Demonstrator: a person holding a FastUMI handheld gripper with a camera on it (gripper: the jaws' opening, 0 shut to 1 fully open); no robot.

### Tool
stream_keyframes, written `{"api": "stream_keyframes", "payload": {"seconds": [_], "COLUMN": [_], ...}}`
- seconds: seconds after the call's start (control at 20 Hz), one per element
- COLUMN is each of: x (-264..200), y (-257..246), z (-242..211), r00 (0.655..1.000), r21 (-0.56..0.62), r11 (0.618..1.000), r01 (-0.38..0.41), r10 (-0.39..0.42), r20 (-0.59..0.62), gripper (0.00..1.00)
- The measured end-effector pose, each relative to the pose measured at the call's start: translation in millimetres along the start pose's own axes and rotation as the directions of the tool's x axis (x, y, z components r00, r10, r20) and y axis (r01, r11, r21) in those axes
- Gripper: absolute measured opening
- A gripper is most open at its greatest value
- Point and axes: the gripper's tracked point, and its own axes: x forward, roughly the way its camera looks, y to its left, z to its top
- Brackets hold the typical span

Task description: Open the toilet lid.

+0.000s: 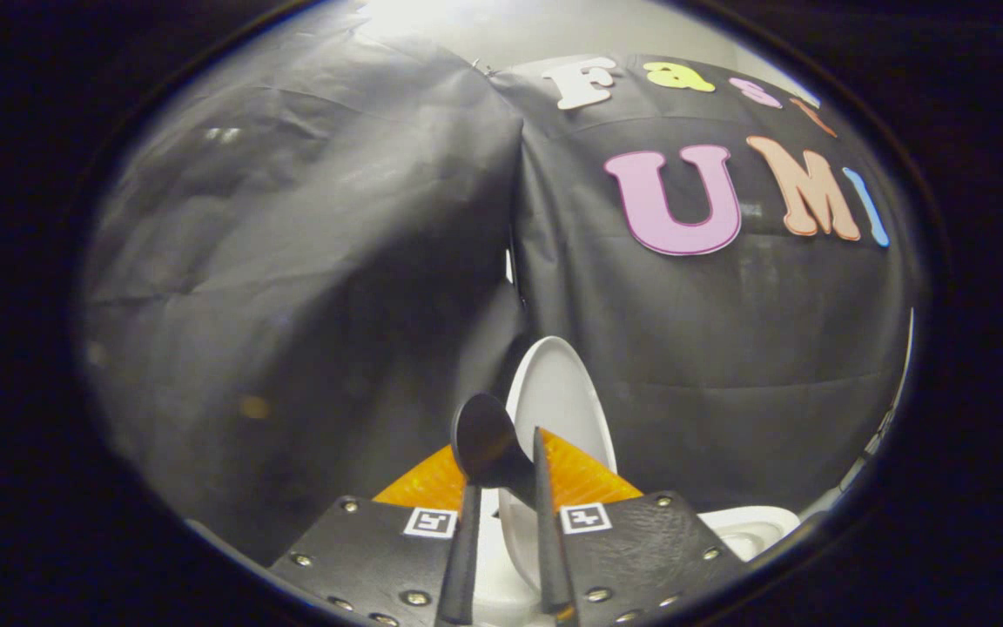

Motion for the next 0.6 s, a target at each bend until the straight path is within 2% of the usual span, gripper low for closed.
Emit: {"api": "stream_keyframes", "payload": {"seconds": [0.1, 0.35, 0.6], "x": [-3.1, -28.3, -60.0], "y": [3.6, -2.7, -9.9], "z": [7.9, 55.0, 87.9], "r00": [1.0, 0.99, 0.983], "r21": [-0.023, -0.03, -0.092], "r11": [1.0, 1.0, 0.996], "r01": [-0.013, 0.006, 0.006], "r10": [0.013, -0.002, 0.011], "r20": [0.006, 0.144, 0.185], "gripper": [0.49, 0.99, 0.99]}}
